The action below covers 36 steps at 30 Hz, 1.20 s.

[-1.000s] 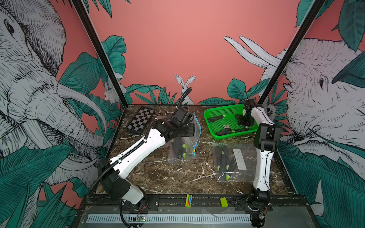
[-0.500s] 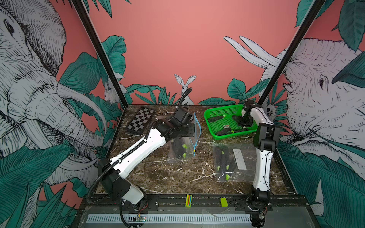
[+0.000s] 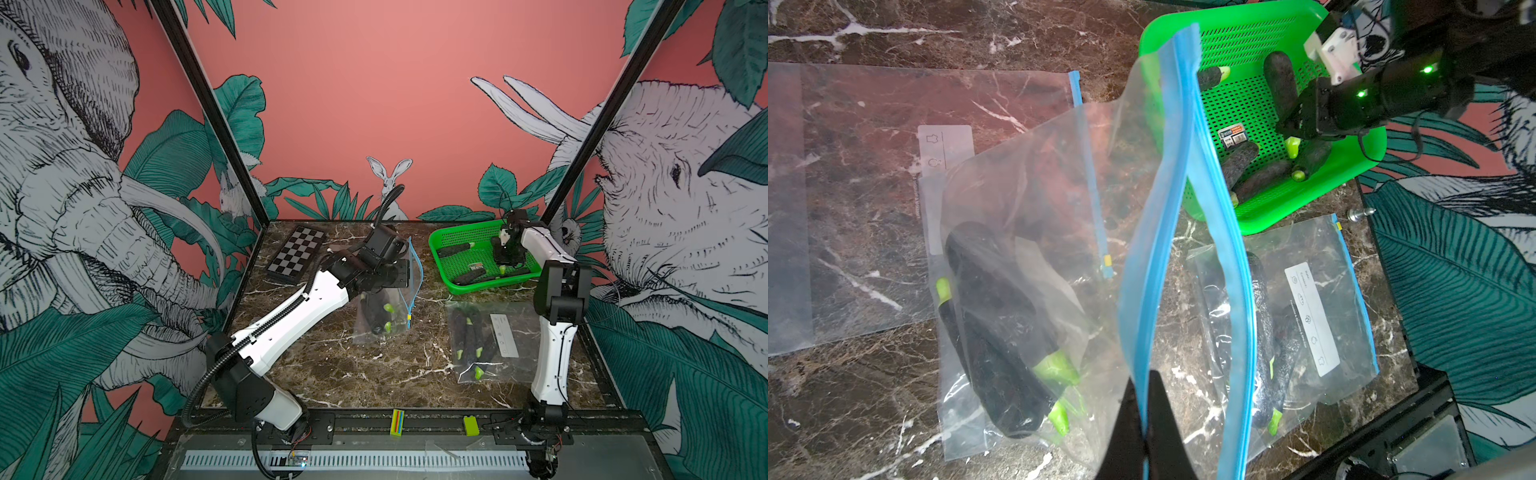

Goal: Place the eggplant in a zip-top bag and seal the zipper
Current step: Pick up the eggplant from the basket, then place the eggplant in the zipper food storage bag.

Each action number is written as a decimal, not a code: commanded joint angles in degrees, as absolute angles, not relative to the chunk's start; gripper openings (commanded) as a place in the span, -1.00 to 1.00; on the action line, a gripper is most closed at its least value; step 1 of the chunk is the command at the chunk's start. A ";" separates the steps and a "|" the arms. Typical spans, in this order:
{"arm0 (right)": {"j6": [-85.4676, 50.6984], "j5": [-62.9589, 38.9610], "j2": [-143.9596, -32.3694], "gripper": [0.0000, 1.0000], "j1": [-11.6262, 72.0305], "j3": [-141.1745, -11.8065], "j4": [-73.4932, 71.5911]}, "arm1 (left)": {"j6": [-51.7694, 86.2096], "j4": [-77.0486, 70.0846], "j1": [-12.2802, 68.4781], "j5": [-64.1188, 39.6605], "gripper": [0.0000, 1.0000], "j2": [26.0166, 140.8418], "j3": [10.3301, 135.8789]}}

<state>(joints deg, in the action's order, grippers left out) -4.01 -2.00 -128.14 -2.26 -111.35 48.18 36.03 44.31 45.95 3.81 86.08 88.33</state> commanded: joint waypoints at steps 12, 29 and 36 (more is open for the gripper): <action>-6.64 -9.92 -105.24 -0.85 -0.27 -94.79 41.42 | 36.11 43.68 45.79 3.79 -1.00 84.46 87.77; -20.68 -11.49 -77.68 -0.86 29.42 -76.33 12.92 | 38.71 42.78 45.79 3.11 -1.00 83.41 87.99; -23.37 -1.91 -75.76 -0.85 40.26 -70.16 3.88 | 39.46 41.58 45.79 3.16 -1.00 83.23 88.15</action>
<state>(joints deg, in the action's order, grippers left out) -20.99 -7.46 -76.93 38.04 -71.72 10.90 38.24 43.05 45.95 3.40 85.82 88.29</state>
